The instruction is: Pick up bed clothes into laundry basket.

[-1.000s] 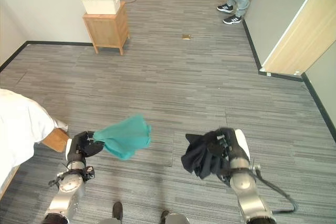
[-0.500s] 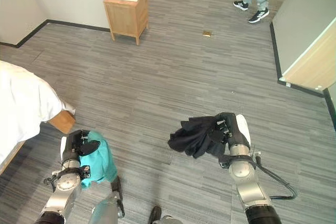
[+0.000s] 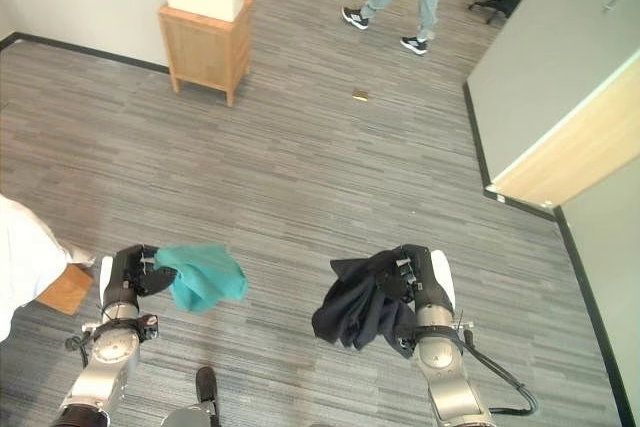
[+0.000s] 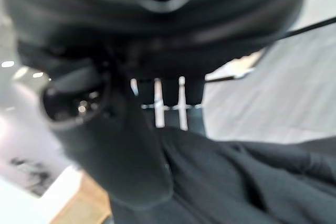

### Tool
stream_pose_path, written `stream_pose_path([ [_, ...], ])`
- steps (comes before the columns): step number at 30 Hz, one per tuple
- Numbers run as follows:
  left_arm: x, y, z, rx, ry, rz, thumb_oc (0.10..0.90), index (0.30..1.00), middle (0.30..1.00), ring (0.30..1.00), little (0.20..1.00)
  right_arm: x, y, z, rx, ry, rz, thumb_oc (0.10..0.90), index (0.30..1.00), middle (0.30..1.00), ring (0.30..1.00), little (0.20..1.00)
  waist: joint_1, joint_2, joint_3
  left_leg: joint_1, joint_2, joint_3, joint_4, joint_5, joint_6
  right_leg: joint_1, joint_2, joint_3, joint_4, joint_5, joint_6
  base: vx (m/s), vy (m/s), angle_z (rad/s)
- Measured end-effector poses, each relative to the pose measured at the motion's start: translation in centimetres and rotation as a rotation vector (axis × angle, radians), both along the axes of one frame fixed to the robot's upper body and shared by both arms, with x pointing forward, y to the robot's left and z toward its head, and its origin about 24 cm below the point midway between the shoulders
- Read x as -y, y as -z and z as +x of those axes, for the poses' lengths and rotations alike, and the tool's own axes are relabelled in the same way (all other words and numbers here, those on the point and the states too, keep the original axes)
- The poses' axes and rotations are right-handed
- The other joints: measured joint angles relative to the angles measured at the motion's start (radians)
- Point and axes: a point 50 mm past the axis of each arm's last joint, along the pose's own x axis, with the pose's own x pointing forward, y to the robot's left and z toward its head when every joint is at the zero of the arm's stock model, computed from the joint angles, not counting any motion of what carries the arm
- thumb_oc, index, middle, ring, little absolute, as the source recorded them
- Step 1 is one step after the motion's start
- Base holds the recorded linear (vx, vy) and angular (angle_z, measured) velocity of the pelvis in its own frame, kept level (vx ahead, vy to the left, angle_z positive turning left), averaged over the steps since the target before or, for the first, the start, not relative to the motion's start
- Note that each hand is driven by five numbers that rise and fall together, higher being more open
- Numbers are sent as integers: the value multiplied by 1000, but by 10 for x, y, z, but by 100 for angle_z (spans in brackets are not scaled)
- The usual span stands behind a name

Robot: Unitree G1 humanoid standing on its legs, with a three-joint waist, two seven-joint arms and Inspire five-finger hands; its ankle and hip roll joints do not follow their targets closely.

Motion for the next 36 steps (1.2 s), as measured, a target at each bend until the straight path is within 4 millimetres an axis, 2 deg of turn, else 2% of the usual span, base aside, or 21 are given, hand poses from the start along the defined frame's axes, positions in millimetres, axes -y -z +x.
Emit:
stream_pose_path([
  [1,2,-9,10,45,-13,-18,400,300,300,300,300,3,-17,0,47,-36,-33,400,300,300,300,300,-21,24,34,-15,7,-78,28,13,-63,-1,5,-102,32,-65,-112,296,39,76],
  [3,-3,-21,17,101,-39,-6,400,300,300,300,300,-3,-60,21,234,-83,-69,400,300,300,300,300,-37,74,90,48,28,-118,-62,21,-11,-104,138,-155,-136,-66,-164,526,92,23],
  [5,1,-22,19,104,-13,-15,400,300,300,300,300,4,-76,23,284,-84,-113,400,300,300,300,300,-55,102,97,44,40,-122,-69,5,-5,-178,185,-110,-232,-12,-150,633,116,56],
  [6,7,-24,23,111,32,-5,400,300,300,300,300,15,-79,19,296,-31,-113,400,300,300,300,300,-100,80,96,43,6,-134,-59,-30,-5,-173,169,-119,-340,137,-137,604,84,128],
  [7,13,-23,27,105,58,-6,400,300,300,300,300,22,-78,17,296,5,-104,400,300,300,300,300,-115,65,103,15,-10,-123,30,-46,-8,-148,149,-156,-363,157,-155,571,51,178],
  [8,28,-11,29,57,106,-32,400,300,300,300,300,33,-74,14,279,65,-94,400,300,300,300,300,-147,34,114,-4,-72,-51,267,-114,-10,-105,70,-243,-335,152,-82,552,19,141],
  [9,39,4,20,4,126,-74,400,300,300,300,300,36,-73,11,262,69,-114,400,300,300,300,300,-185,48,112,53,-104,-38,349,-207,-12,-137,35,-235,-180,149,-75,579,-14,108],
  [11,54,18,4,-30,127,-138,400,300,300,300,300,43,-83,3,266,44,-192,400,300,300,300,300,-199,177,54,177,-40,-148,209,-337,106,-285,105,-195,8,65,-45,462,-53,18],
  [12,43,9,9,-2,129,-99,400,300,300,300,300,38,-82,5,294,53,-151,400,300,300,300,300,-207,133,70,233,-66,-184,109,-333,-10,-327,97,-127,0,13,-52,525,-105,4],
  [15,44,4,17,-4,160,-89,400,300,300,300,300,52,-62,-10,192,106,-148,400,300,300,300,300,-236,116,91,227,-8,-244,84,-272,-106,-230,169,-131,-169,-14,-171,591,-191,69],
  [16,49,10,16,-31,193,-92,400,300,300,300,300,58,-50,-13,144,148,-123,400,300,300,300,300,-244,99,98,247,-24,-242,106,-219,-133,-187,158,-159,-162,-16,-166,482,-340,114],
  [18,55,17,11,-70,217,-112,400,300,300,300,300,63,-42,-14,98,163,-122,400,300,300,300,300,-241,88,133,245,-26,-279,272,-136,-174,-251,92,-169,113,-1,-215,442,-372,51],
  [19,56,19,8,-73,223,-109,400,300,300,300,300,64,-41,-18,89,167,-125,400,300,300,300,300,-234,54,120,180,-31,-265,455,-123,-234,-257,86,-96,-33,-23,-246,412,-215,-10],
  [20,54,18,7,-64,207,-112,400,300,300,300,300,67,-49,-16,116,169,-140,400,300,300,300,300,-199,58,121,127,-22,-246,609,-84,-270,-216,83,-106,-114,37,-331,420,-104,-40],
  [23,56,17,7,-58,225,-108,400,300,300,300,300,66,-48,-14,127,187,-127,400,300,300,300,300,-155,56,109,22,-17,-207,643,-140,-208,-108,146,-68,-255,51,-334,324,46,-36],
  [25,56,12,7,-30,231,-104,400,300,300,300,300,62,-51,-10,144,175,-123,400,300,300,300,300,-110,42,98,-42,-41,-170,509,-154,-173,-65,165,-40,-355,148,-286,326,140,-72],
  [27,53,12,5,-32,221,-99,400,300,300,300,300,56,-56,-3,165,152,-119,400,300,300,300,300,-73,34,88,-47,-48,-140,302,-111,-164,-30,200,-40,-424,213,-303,549,180,-74],
  [29,52,13,4,-28,227,-93,400,300,300,300,300,57,-58,-2,180,153,-131,400,300,300,300,300,-49,46,61,-54,-24,-134,23,-72,-155,69,253,14,-574,132,-243,539,156,-70],
  [31,48,14,5,-32,204,-89,400,300,300,300,300,56,-64,6,202,152,-125,400,300,300,300,300,-41,66,76,-118,26,-89,-95,5,-188,115,290,-26,-612,202,-286,269,83,-56],
  [32,48,18,1,-50,191,-92,400,300,300,300,300,55,-60,4,188,148,-128,400,300,300,300,300,-40,64,77,-128,41,-47,-92,20,-182,143,290,-53,-608,253,-358,346,87,-15],
  [36,44,25,-12,-70,159,-108,400,300,300,300,300,57,-61,-3,181,139,-160,400,300,300,300,300,-47,92,57,-134,114,152,-7,38,-140,269,290,-50,-677,212,-340,355,135,-21],
])
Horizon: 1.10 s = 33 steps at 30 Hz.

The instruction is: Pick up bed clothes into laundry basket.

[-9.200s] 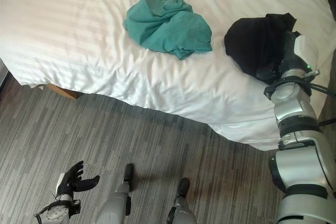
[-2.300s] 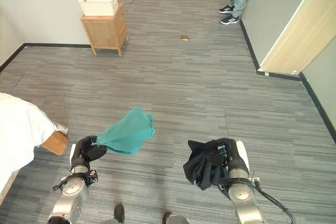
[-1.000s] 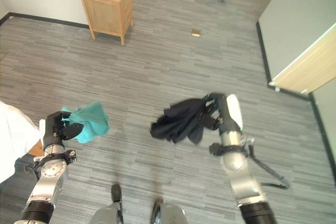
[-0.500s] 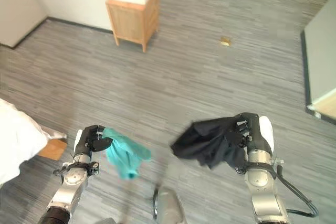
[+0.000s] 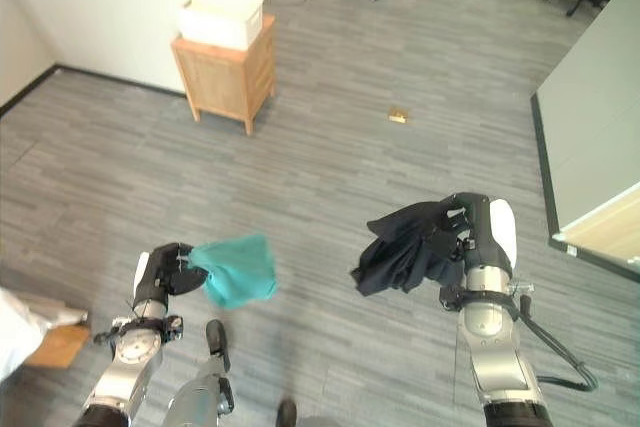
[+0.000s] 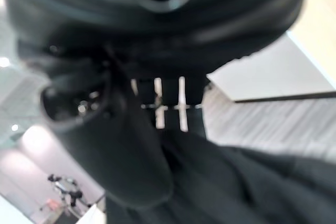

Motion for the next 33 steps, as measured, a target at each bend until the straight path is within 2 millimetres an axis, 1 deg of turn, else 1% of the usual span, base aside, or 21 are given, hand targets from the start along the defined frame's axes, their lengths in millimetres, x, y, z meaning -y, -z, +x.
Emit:
stream_pose_path([
  [2,0,1,-4,-5,-7,-5,400,300,300,300,300,4,0,-3,-18,7,-15,400,300,300,300,300,7,41,-33,77,-32,42,-59,-1,34,27,-6,49,5,-46,70,434,193,-43],
  [3,0,4,-10,-13,-16,-13,400,300,300,300,300,3,0,-3,-30,-8,-37,400,300,300,300,300,9,75,-53,119,-16,44,-103,55,149,32,8,65,32,-91,126,369,162,-34],
  [4,-3,4,-11,-14,-20,-3,400,300,300,300,300,-2,8,-3,-44,-7,-10,400,300,300,300,300,0,45,-56,145,-49,46,-130,114,153,45,-17,67,62,-131,164,329,164,-10],
  [6,-14,-2,-9,-3,-33,37,400,300,300,300,300,-22,23,-1,-107,-80,-5,400,300,300,300,300,10,-45,-61,189,-118,55,-134,87,204,0,-107,32,225,-180,237,224,152,10],
  [7,-16,-4,-7,3,-31,48,400,300,300,300,300,-28,23,1,-109,-104,-9,400,300,300,300,300,17,-62,-62,197,-137,50,-132,74,212,-9,-124,25,263,-178,253,252,192,21],
  [10,-17,-16,7,47,-14,71,400,300,300,300,300,-44,17,12,-76,-161,-12,400,300,300,300,300,32,-74,-47,226,-165,23,-133,52,234,-116,-173,-15,553,-165,282,228,147,31],
  [11,-17,-21,12,65,-14,77,400,300,300,300,300,-53,8,22,-44,-192,-19,400,300,300,300,300,45,-55,-26,257,-161,-58,-134,-15,257,-168,-185,-35,667,-178,286,234,13,18],
  [12,-17,-21,12,67,-15,78,400,300,300,300,300,-54,7,23,-40,-195,-19,400,300,300,300,300,46,-51,-24,260,-159,-65,-135,-22,255,-172,-187,-37,672,-179,284,271,-41,26],
  [13,-20,-30,21,104,-33,89,400,300,300,300,300,-69,-14,41,37,-258,-44,400,300,300,300,300,50,-10,12,291,-136,-98,-134,-15,207,-252,-244,-134,715,-224,229,449,-71,29],
  [15,-18,-38,28,136,-30,83,400,300,300,300,300,-76,-29,52,74,-292,-83,400,300,300,300,300,47,18,34,293,-116,-127,-122,-9,199,-296,-272,-177,617,-225,220,335,-57,48],
  [16,-18,-42,31,151,-29,76,400,300,300,300,300,-78,-34,60,80,-306,-112,400,300,300,300,300,46,26,39,293,-96,-151,-119,-12,190,-315,-271,-169,480,-207,222,198,-45,71],
  [17,-19,-45,34,162,-26,81,400,300,300,300,300,-78,-36,68,73,-296,-123,400,300,300,300,300,43,24,43,293,-83,-173,-119,6,166,-316,-265,-169,318,-129,234,280,-56,97],
  [18,-22,-48,35,170,-17,96,400,300,300,300,300,-75,-33,71,55,-278,-122,400,300,300,300,300,49,0,44,294,-90,-169,-122,22,143,-296,-273,-168,171,24,258,189,-28,118],
  [19,-23,-47,34,167,-11,103,400,300,300,300,300,-72,-30,72,40,-264,-123,400,300,300,300,300,41,-4,41,298,-87,-172,-128,21,141,-264,-258,-181,137,70,239,285,-34,102],
  [20,-25,-43,31,149,-11,113,400,300,300,300,300,-65,-22,75,-3,-226,-116,400,300,300,300,300,64,-5,38,300,-56,-142,-111,11,123,-225,-224,-201,92,79,221,308,-8,72],
  [23,-27,-31,22,99,-19,112,400,300,300,300,300,-56,-15,72,-33,-191,-106,400,300,300,300,300,27,11,37,287,-69,-106,-20,-38,110,-222,-221,-179,191,18,161,278,5,74],
  [25,-27,-28,20,84,-17,114,400,300,300,300,300,-50,-8,67,-58,-171,-97,400,300,300,300,300,-15,32,32,322,-56,-173,-66,-36,112,-301,-230,-69,405,-88,197,94,0,71],
  [26,-31,-30,21,86,-16,133,400,300,300,300,300,-51,-7,66,-55,-174,-93,400,300,300,300,300,-25,18,21,328,-66,-191,-93,-30,103,-335,-229,6,394,-120,236,59,-15,39],
  [27,-34,-33,24,93,-17,146,400,300,300,300,300,-50,-9,66,-50,-175,-97,400,300,300,300,300,-31,4,21,323,-78,-206,-107,-16,82,-340,-226,39,315,-77,213,85,-35,55],
  [28,-32,-30,23,82,-10,151,400,300,300,300,300,-46,-7,64,-51,-156,-79,400,300,300,300,300,-34,31,16,320,-70,-216,-125,10,52,-297,-201,12,255,-43,204,108,-39,39],
  [33,-27,-16,10,33,-15,122,400,300,300,300,300,-42,5,57,-92,-144,-72,400,300,300,300,300,-16,62,-1,320,-64,-215,-102,15,46,-270,-196,-6,242,-52,204,52,-36,13],
])
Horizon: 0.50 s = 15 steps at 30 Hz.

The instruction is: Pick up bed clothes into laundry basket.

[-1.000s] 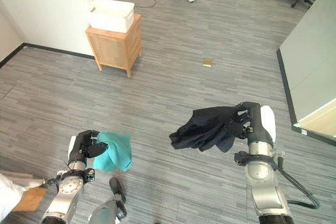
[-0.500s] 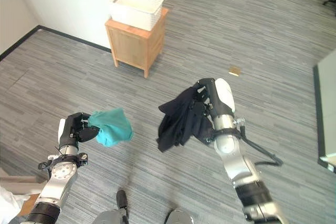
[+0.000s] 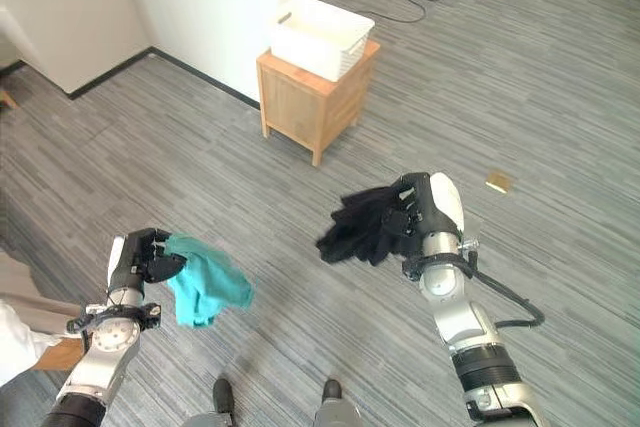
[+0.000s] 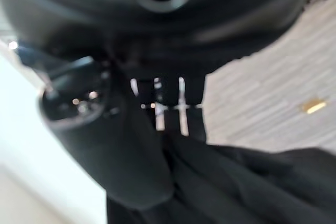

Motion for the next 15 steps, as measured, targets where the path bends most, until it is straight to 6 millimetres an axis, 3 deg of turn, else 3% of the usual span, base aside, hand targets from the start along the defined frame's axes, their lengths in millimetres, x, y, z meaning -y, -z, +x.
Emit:
stream_pose_path([
  [1,2,5,-4,-24,10,-16,400,300,300,300,300,2,9,-5,-32,7,10,400,300,300,300,300,1,38,-25,-25,-7,4,-19,-1,-20,-103,-24,24,138,-54,10,17,-29,6],
  [2,-1,14,-6,-51,2,-66,400,300,300,300,300,4,22,-6,-52,13,115,400,300,300,300,300,2,31,-30,-30,0,22,-1,-3,-21,-105,-43,11,154,-67,15,-39,-102,5],
  [3,-5,32,-14,-120,-36,-137,400,300,300,300,300,8,54,-13,-129,85,276,400,300,300,300,300,4,4,-66,-31,-11,40,24,-16,-9,-111,-62,8,191,-95,11,-58,-146,22],
  [5,-4,69,-40,-316,-97,-219,400,300,300,300,300,18,114,-52,-380,187,356,400,300,300,300,300,8,-14,-134,-33,-16,47,33,-54,-24,-139,-79,1,265,-159,7,-65,-247,22],
  [8,-3,97,-77,-485,-160,-250,400,300,300,300,300,19,157,-99,-617,244,365,400,300,300,300,300,24,-3,-131,-39,-2,70,32,-39,-35,-171,-58,26,293,-165,-11,-35,-250,-20],
  [11,7,102,-83,-513,-131,-266,400,300,300,300,300,17,168,-116,-685,241,353,400,300,300,300,300,17,9,-122,-37,17,70,29,-2,8,-152,-36,18,263,-158,-25,-19,-231,-8],
  [15,17,87,-63,-423,-72,-272,400,300,300,300,300,17,157,-106,-641,203,316,400,300,300,300,300,18,23,-113,-32,54,70,36,64,9,-113,3,-20,224,-158,-43,1,-139,13],
])
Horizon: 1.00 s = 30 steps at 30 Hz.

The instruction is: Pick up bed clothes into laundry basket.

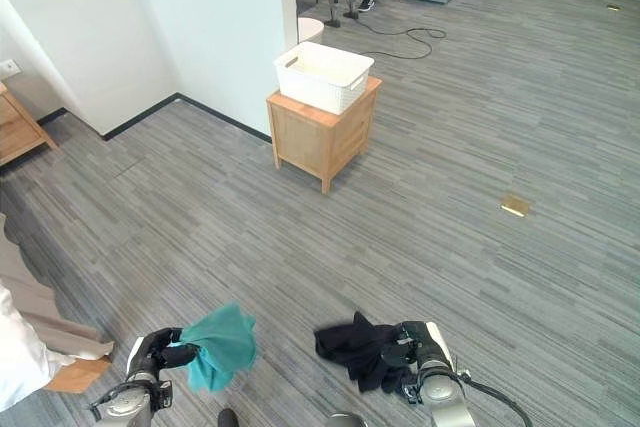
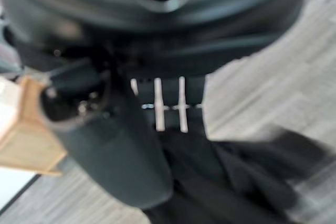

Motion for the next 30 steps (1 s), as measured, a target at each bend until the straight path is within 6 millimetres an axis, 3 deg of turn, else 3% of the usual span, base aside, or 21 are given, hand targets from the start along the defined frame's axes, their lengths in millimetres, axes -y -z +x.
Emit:
stream_pose_path([
  [3,4,-15,19,95,27,4,400,300,300,300,300,-1,-19,21,97,-45,-22,400,300,300,300,300,5,-8,26,-6,13,-3,-5,96,-77,8,1,-8,-15,5,-43,1,-26,7],
  [4,4,-17,22,105,30,5,400,300,300,300,300,-2,-26,29,134,-54,-30,400,300,300,300,300,3,-13,29,-7,18,14,19,73,-62,23,1,-11,-41,22,-67,0,0,0],
  [6,5,-20,27,129,36,6,400,300,300,300,300,-2,-34,34,175,-71,-37,400,300,300,300,300,-7,-14,30,-6,23,27,68,54,-64,47,0,-31,-86,44,-70,209,-420,19],
  [7,7,-23,28,142,43,11,400,300,300,300,300,0,-40,37,190,-81,-55,400,300,300,300,300,1,2,32,-15,20,-1,110,61,-79,31,16,-57,-33,24,-84,336,-539,29],
  [8,5,-45,44,240,77,69,400,300,300,300,300,-1,-50,42,230,-100,-68,400,300,300,300,300,18,-40,85,-104,39,-54,274,37,-119,-18,3,-93,114,-33,-125,270,-164,28],
  [9,-4,-62,53,316,94,130,400,300,300,300,300,-6,-55,50,255,-120,-73,400,300,300,300,300,44,-122,134,-170,13,-51,402,26,-142,24,8,-72,34,-15,-203,352,-58,27],
  [10,-5,-63,53,326,83,147,400,300,300,300,300,-5,-63,59,287,-122,-104,400,300,300,300,300,65,-119,150,-202,7,-36,388,-67,-128,74,40,-56,-50,27,-158,388,52,15],
  [11,-6,-64,53,325,89,164,400,300,300,300,300,-6,-71,65,325,-123,-122,400,300,300,300,300,78,-109,149,-211,3,28,333,-72,-109,110,59,-59,-126,50,-125,408,90,-14],
  [13,-10,-66,54,330,83,199,400,300,300,300,300,-8,-95,77,416,-157,-163,400,300,300,300,300,100,-65,137,-219,-8,130,199,-54,-100,156,108,-70,-215,76,-134,425,101,-22],
  [14,-12,-67,55,337,77,217,400,300,300,300,300,-9,-107,83,464,-176,-184,400,300,300,300,300,111,-47,131,-225,-18,145,152,-45,-92,174,123,-76,-232,97,-177,400,89,-13],
  [16,-15,-69,55,345,61,234,400,300,300,300,300,-11,-121,89,523,-197,-224,400,300,300,300,300,133,-25,113,-236,-22,135,76,-30,-98,205,155,-52,-268,76,-156,412,85,-24],
  [18,-19,-74,56,361,43,257,400,300,300,300,300,-13,-132,96,568,-210,-252,400,300,300,300,300,153,-25,111,-260,-20,104,51,-22,-88,225,163,-25,-260,67,-168,440,140,-38],
  [20,-21,-76,56,371,34,268,400,300,300,300,300,-16,-139,100,593,-225,-268,400,300,300,300,300,173,-26,105,-277,-17,77,56,-24,-84,263,168,8,-277,51,-144,329,134,-44],
  [21,-24,-78,56,375,30,276,400,300,300,300,300,-20,-142,104,606,-241,-264,400,300,300,300,300,178,-23,97,-279,-19,66,44,-10,-67,283,169,15,-281,48,-144,325,134,-40],
  [23,-24,-76,52,367,35,283,400,300,300,300,300,-25,-142,104,608,-263,-265,400,300,300,300,300,181,-13,46,-250,-11,65,-7,12,-26,334,171,54,-295,-3,-92,429,202,-59],
  [24,-26,-75,50,360,36,290,400,300,300,300,300,-27,-141,104,606,-269,-266,400,300,300,300,300,182,-15,33,-230,-13,65,-11,23,6,349,166,63,-283,-23,-79,368,212,-47],
  [25,-31,-75,50,342,31,313,400,300,300,300,300,-37,-133,103,592,-272,-235,400,300,300,300,300,164,-81,27,-202,-63,95,-2,-12,19,334,99,62,-195,-60,-40,243,150,-29],
  [26,-33,-75,49,336,30,317,400,300,300,300,300,-44,-130,103,584,-302,-231,400,300,300,300,300,164,-105,20,-164,-83,121,-11,-18,54,303,57,51,-79,-57,33,95,80,-15],
  [28,-32,-79,54,352,49,329,400,300,300,300,300,-52,-129,102,592,-319,-225,400,300,300,300,300,154,-143,12,-112,-123,131,-24,-29,72,274,-14,37,54,-55,87,367,274,-3],
  [29,-30,-87,60,384,61,342,400,300,300,300,300,-56,-135,105,620,-327,-222,400,300,300,300,300,149,-159,9,-100,-154,131,-8,-80,96,264,-46,57,59,37,113,663,376,17],
  [30,-28,-95,69,413,73,363,400,300,300,300,300,-64,-149,113,676,-338,-224,400,300,300,300,300,135,-143,40,-56,-153,87,-29,-103,90,188,-70,25,273,127,118,570,200,88],
])
